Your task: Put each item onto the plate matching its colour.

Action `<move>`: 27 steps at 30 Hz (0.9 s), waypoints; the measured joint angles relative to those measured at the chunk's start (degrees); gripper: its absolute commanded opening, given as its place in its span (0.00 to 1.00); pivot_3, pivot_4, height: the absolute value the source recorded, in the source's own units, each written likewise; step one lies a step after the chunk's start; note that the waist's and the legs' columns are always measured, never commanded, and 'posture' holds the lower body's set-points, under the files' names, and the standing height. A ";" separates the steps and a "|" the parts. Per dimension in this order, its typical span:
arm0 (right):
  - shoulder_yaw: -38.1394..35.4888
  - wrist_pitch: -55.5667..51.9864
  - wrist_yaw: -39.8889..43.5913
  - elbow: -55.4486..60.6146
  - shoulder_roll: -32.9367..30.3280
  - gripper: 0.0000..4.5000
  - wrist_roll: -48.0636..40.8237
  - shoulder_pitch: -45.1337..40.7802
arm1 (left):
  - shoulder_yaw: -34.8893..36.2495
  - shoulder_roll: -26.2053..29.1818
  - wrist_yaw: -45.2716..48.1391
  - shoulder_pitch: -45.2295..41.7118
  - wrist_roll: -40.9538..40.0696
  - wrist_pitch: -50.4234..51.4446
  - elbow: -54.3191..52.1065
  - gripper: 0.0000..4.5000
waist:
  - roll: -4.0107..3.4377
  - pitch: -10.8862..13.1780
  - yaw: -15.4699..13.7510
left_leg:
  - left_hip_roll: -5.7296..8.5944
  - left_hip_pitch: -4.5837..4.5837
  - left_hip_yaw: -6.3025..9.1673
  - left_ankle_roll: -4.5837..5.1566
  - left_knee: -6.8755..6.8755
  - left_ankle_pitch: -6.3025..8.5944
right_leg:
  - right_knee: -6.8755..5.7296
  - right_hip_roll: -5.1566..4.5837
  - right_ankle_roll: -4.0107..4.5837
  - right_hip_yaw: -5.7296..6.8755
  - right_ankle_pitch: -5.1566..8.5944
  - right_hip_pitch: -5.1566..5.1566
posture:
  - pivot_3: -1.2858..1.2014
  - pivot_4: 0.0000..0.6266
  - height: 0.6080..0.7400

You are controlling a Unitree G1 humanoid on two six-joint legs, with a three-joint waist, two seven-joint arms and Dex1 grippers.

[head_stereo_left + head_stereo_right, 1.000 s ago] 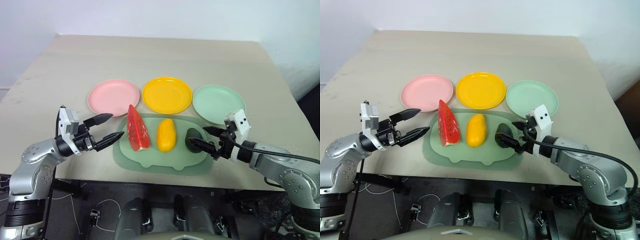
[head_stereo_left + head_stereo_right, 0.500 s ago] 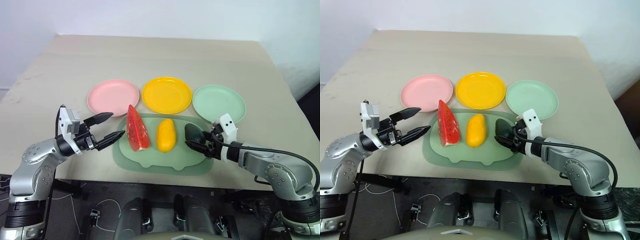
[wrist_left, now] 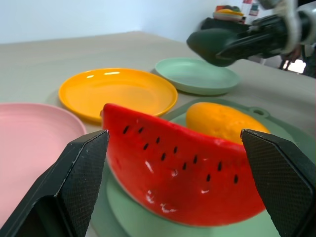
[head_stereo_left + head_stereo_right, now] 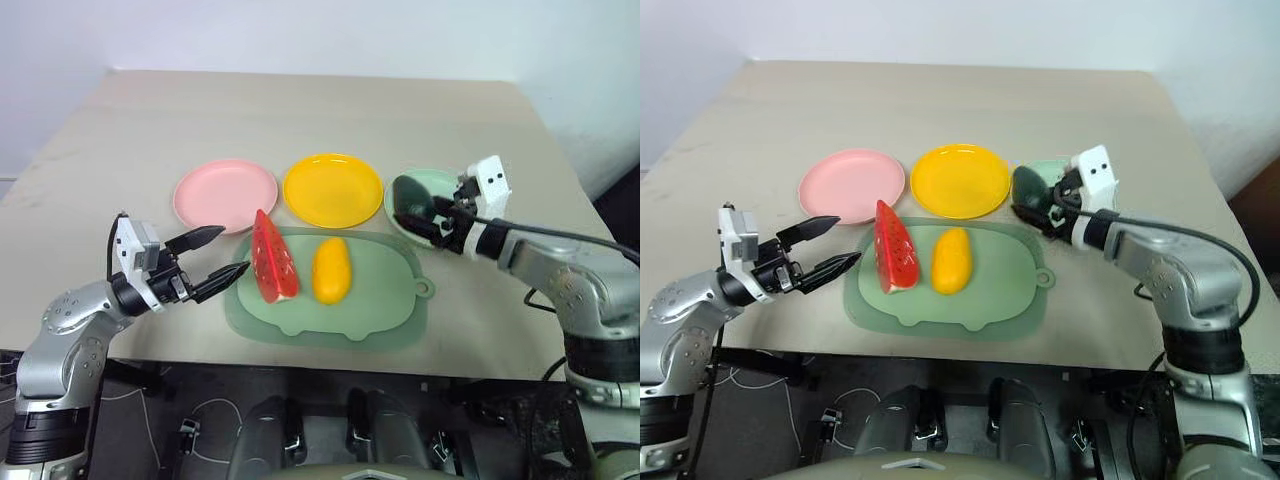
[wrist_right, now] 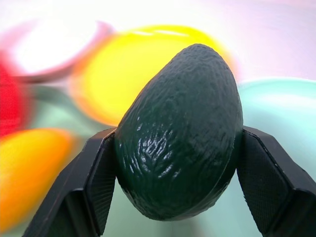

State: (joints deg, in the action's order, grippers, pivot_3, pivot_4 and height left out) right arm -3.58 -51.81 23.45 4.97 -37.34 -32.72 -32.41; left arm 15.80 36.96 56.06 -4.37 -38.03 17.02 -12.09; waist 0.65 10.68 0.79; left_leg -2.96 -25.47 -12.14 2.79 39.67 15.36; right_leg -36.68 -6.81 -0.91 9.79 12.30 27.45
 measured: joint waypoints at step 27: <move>-3.54 -5.41 8.33 5.82 -2.18 0.99 6.22 -1.94 | 2.88 0.02 -1.95 2.87 -0.18 0.01 -2.64 1.00 | -0.07 0.04 0.18 | -0.03 -0.01 -0.08 -0.09 0.06 -0.06 | -0.38 -0.04 -0.06 -0.10 -0.01 0.21 | 0.52 0.24 0.67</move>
State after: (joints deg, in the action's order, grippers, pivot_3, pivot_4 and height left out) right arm -7.12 -57.22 31.78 10.80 -39.51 -26.50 -34.35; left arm 18.68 36.98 54.11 -1.50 -38.22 17.03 -14.72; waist 0.58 10.72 0.97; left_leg -2.99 -25.48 -12.22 2.69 39.73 15.30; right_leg -37.06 -6.85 -0.97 9.69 12.30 27.66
